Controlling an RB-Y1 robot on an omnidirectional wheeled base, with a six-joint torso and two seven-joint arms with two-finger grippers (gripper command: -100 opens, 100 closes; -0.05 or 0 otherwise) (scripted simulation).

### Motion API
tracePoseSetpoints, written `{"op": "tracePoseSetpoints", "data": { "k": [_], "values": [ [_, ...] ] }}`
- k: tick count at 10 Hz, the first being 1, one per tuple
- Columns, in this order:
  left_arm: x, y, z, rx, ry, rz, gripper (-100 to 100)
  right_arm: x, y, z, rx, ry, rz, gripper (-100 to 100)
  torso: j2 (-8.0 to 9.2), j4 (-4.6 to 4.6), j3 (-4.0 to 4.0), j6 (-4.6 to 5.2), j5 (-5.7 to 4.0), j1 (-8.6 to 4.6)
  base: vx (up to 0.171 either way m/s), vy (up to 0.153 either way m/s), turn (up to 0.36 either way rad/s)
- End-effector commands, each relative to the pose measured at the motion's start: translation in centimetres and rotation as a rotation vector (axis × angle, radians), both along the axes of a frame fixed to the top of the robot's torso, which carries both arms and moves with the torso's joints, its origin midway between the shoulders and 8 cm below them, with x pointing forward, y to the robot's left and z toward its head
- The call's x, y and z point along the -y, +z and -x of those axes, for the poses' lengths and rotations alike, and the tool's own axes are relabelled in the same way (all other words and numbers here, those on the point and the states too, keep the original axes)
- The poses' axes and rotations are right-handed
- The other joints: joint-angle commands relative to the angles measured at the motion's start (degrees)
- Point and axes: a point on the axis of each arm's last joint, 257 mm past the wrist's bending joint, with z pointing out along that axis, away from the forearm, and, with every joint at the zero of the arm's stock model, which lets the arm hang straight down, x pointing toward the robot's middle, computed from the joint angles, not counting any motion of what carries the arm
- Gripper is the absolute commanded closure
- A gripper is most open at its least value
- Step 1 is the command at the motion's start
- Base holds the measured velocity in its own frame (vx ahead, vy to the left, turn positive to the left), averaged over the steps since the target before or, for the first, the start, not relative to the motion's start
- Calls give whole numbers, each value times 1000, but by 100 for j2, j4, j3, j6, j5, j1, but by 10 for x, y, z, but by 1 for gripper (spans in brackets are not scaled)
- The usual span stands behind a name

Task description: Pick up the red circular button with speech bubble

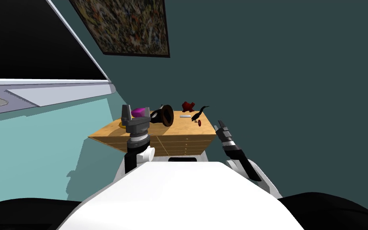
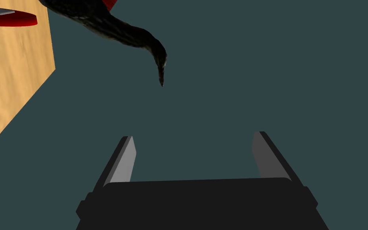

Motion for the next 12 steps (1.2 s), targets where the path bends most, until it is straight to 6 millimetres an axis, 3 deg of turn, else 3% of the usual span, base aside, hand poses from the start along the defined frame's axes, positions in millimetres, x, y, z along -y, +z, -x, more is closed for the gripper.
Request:
{"op": "tracePoseSetpoints", "data": {
  "k": [1,12],
  "values": [
    [0,0,0,0,0,0,0,2,-8,-1,-26,12,22,-100,0,0,0,0,0,0,-3,16,51],
    [0,0,0,0,0,0,0,36,-85,9,-323,64,200,-100,-1,0,0,2,-1,-2,-3,22,89]
  ]
}}
